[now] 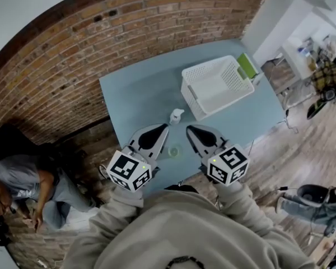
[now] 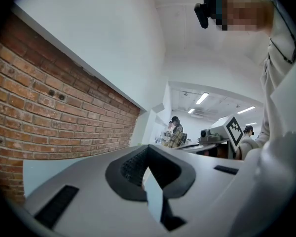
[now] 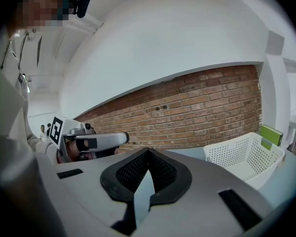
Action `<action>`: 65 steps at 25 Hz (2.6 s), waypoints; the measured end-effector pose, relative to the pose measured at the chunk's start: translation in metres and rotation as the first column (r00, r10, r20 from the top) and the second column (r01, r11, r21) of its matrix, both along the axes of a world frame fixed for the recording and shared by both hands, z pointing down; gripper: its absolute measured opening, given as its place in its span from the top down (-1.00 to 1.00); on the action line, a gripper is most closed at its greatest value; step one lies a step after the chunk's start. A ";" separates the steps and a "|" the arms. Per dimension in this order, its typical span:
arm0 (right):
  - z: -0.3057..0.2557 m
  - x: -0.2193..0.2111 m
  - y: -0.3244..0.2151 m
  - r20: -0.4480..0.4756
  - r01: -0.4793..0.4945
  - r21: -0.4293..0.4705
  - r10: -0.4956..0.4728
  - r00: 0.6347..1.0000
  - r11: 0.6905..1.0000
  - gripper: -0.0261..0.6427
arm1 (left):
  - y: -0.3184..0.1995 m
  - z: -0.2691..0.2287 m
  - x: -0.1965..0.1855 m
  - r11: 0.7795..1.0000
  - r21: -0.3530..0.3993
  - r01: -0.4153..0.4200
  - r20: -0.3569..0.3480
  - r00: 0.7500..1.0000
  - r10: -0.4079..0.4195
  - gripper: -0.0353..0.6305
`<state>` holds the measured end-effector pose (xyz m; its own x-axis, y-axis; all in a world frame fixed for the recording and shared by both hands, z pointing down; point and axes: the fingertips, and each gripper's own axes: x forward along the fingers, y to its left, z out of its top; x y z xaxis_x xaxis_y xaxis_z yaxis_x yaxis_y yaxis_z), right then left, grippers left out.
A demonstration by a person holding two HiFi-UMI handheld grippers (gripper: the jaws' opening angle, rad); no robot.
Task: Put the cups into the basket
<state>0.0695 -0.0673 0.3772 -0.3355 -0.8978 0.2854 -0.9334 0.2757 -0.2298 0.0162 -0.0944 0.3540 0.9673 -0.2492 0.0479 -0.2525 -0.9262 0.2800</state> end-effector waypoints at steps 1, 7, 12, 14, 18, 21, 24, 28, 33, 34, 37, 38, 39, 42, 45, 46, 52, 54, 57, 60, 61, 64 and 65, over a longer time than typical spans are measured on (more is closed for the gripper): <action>0.001 0.001 0.001 -0.003 -0.002 -0.004 0.002 1.000 1.000 0.89 | 0.001 0.001 0.002 1.000 -0.004 -0.006 -0.002 1.000 0.006 0.91; 0.008 0.008 0.006 -0.007 -0.023 -0.018 0.023 1.000 1.000 0.89 | 0.007 0.009 0.009 0.999 -0.020 -0.035 0.011 0.999 0.036 0.91; 0.015 0.010 0.007 -0.004 -0.023 -0.031 0.023 1.000 0.999 0.89 | 0.010 0.016 0.010 0.999 -0.029 -0.036 0.026 0.999 0.037 0.91; 0.019 0.008 0.007 0.000 -0.015 -0.045 0.015 1.000 0.999 0.89 | 0.010 0.019 0.009 0.999 -0.036 -0.032 0.030 0.999 0.033 0.91; 0.027 0.005 0.009 -0.004 -0.008 -0.066 0.008 1.000 0.998 0.89 | 0.012 0.023 0.009 0.998 -0.045 -0.034 0.035 0.999 0.036 0.91; 0.036 0.001 0.010 -0.014 0.004 -0.090 -0.006 1.000 0.996 0.89 | 0.013 0.026 0.006 0.998 -0.051 -0.034 0.038 0.999 0.036 0.91; 0.047 -0.001 0.013 -0.015 0.010 -0.118 -0.012 1.000 0.993 0.89 | 0.013 0.032 0.004 0.998 -0.064 -0.028 0.045 0.998 0.031 0.91; 0.059 -0.003 0.014 -0.015 0.006 -0.152 -0.009 1.000 0.988 0.89 | 0.014 0.040 0.000 0.996 -0.081 -0.028 0.054 0.998 0.032 0.91; 0.070 -0.006 0.014 -0.011 0.006 -0.178 -0.009 1.000 0.984 0.89 | 0.015 0.046 -0.003 0.995 -0.097 -0.024 0.062 0.998 0.030 0.91; 0.074 -0.005 0.013 -0.011 0.005 -0.188 -0.007 1.000 0.982 0.89 | 0.013 0.050 -0.003 0.994 -0.103 -0.022 0.066 0.997 0.029 0.91; 0.091 -0.004 0.012 -0.006 -0.010 -0.230 0.009 1.000 0.973 0.89 | 0.012 0.064 -0.005 0.991 -0.130 -0.014 0.078 0.997 0.024 0.91; 0.097 -0.003 0.012 -0.006 -0.018 -0.243 0.017 1.000 0.970 0.89 | 0.012 0.069 -0.005 0.990 -0.139 -0.014 0.081 0.996 0.025 0.91; 0.103 -0.002 0.011 -0.006 -0.023 -0.255 0.022 1.000 0.967 0.89 | 0.012 0.075 -0.004 0.989 -0.148 -0.014 0.085 0.996 0.027 0.91; 0.125 -0.006 0.012 -0.001 -0.015 -0.297 0.015 1.000 0.955 0.85 | 0.014 0.091 -0.005 0.985 -0.174 -0.014 0.101 0.994 0.032 0.91; 0.148 -0.010 0.014 0.018 0.000 -0.335 0.007 1.000 0.942 0.77 | 0.017 0.108 -0.008 0.980 -0.198 -0.012 0.120 0.992 0.037 0.91; 0.157 -0.010 0.015 0.021 -0.001 -0.347 0.009 1.000 0.938 0.76 | 0.018 0.115 -0.009 0.978 -0.206 -0.013 0.130 0.991 0.041 0.91; 0.206 -0.008 0.020 0.048 0.008 -0.433 0.015 0.999 0.901 0.58 | 0.024 0.149 -0.018 0.967 -0.257 -0.002 0.179 0.983 0.050 0.91; 0.223 -0.009 0.021 0.068 0.014 -0.462 0.020 0.997 0.887 0.54 | 0.026 0.158 -0.019 0.964 -0.267 0.000 0.193 0.980 0.053 0.91; 0.246 -0.005 0.020 0.056 0.001 -0.495 0.031 0.998 0.869 0.47 | 0.027 0.171 -0.024 0.958 -0.288 0.007 0.209 0.976 0.056 0.91; 0.264 -0.001 0.021 0.033 -0.017 -0.523 0.040 0.999 0.852 0.41 | 0.027 0.180 -0.030 0.953 -0.302 0.020 0.222 0.974 0.050 0.91; 0.271 0.000 0.023 0.026 -0.019 -0.535 0.038 0.999 0.845 0.39 | 0.027 0.183 -0.032 0.952 -0.306 0.023 0.226 0.973 0.049 0.91; 0.291 0.003 0.028 0.015 -0.020 -0.573 0.035 0.999 0.820 0.31 | 0.027 0.192 -0.035 0.948 -0.316 0.032 0.236 0.971 0.046 0.90; 0.296 0.004 0.030 0.014 -0.021 -0.584 0.036 0.999 0.811 0.29 | 0.026 0.194 -0.037 0.947 -0.319 0.035 0.239 0.970 0.045 0.91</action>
